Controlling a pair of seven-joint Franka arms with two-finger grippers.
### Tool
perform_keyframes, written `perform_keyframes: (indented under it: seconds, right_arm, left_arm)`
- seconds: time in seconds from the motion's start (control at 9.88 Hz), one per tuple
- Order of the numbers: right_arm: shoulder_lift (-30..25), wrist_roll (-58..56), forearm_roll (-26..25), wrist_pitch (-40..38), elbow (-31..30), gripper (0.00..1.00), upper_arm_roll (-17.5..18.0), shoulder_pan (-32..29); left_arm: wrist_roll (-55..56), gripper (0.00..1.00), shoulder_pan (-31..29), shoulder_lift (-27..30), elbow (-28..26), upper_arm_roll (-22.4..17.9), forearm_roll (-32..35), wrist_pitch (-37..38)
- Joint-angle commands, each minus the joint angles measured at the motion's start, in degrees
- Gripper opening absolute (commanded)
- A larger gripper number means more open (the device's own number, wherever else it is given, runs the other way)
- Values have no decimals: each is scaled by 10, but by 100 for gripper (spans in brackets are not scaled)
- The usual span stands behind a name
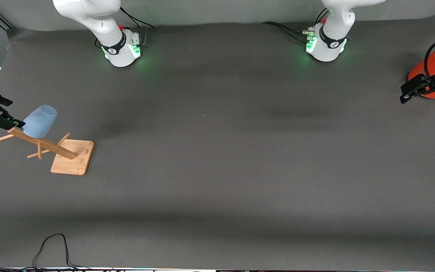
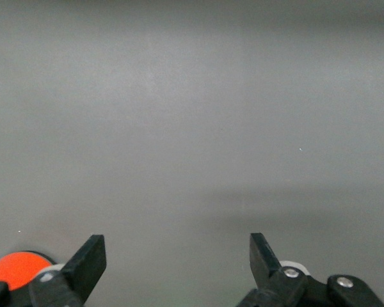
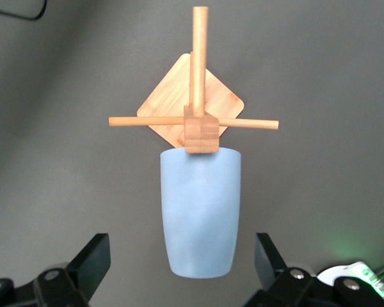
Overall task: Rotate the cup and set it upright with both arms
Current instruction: 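Carry the held cup with the right gripper toward the table middle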
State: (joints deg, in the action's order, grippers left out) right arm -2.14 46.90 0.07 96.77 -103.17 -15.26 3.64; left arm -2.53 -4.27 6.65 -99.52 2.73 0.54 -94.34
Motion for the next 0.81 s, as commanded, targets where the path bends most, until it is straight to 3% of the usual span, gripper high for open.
perform_keyframes:
  seconds: [0.0,0.71]
  right_arm:
    - [-27,41,7,36,-47,100,-1,3]
    - [-28,-1,7,134,-156,100,-5,1]
  left_arm:
    - [-2,100,3,2,6,-3,-9,7]
    - [-2,100,0,2,5,-4,-19,9]
